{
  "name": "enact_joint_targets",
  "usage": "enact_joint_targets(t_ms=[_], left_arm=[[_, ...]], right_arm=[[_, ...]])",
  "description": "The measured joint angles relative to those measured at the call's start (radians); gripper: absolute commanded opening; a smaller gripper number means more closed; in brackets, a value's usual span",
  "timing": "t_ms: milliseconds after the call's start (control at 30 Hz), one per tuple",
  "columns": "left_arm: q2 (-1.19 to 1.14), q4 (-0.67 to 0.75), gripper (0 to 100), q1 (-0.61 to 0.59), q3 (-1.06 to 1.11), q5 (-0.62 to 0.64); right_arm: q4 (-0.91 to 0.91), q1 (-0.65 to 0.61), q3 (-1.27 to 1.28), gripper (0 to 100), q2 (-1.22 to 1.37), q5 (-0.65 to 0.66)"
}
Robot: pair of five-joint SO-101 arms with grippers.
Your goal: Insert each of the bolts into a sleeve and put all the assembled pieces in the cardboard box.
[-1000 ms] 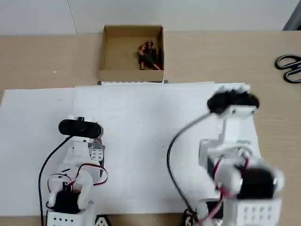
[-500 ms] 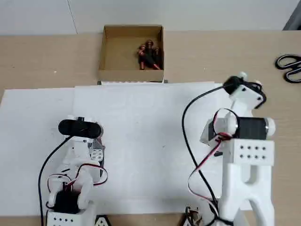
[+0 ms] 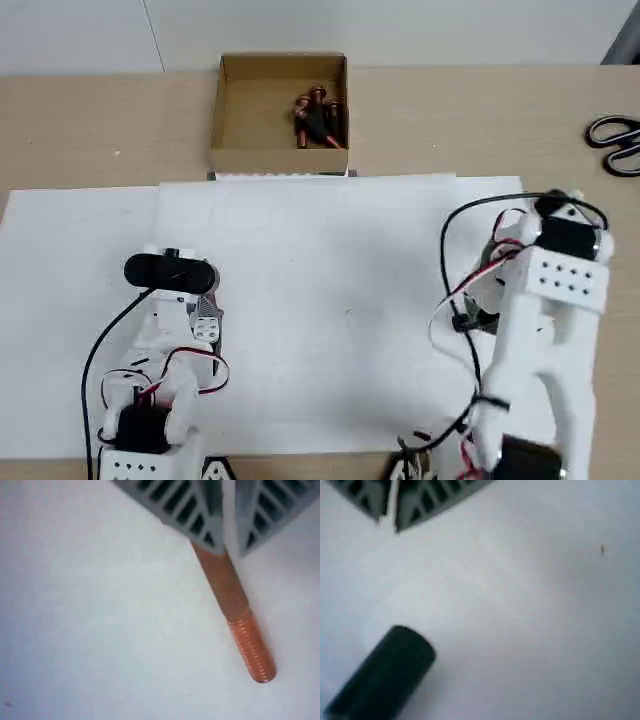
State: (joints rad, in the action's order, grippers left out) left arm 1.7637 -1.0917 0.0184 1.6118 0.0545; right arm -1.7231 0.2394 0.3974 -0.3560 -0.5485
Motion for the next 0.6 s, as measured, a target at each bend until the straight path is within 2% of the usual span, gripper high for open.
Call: enact_joint_targets(t_ms=[133,367,467,600], left_arm=[[0.0,0.0,1,0.0,0.0,0.0],[0.0,0.0,1,0.0,0.0,0.0],[0.0,0.0,1,0.0,0.0,0.0],[0.0,0.0,1,0.0,0.0,0.0]], right_arm=[[0.0,0.023,0.0,2.9,0.084,0.0],[0.008,0.031,0.0,25.8,0.114,-0.026],[0.032,0.031,0.0,25.7,0.114,-0.038],[0.081,0.031,0.0,19.9,0.117,-0.041]])
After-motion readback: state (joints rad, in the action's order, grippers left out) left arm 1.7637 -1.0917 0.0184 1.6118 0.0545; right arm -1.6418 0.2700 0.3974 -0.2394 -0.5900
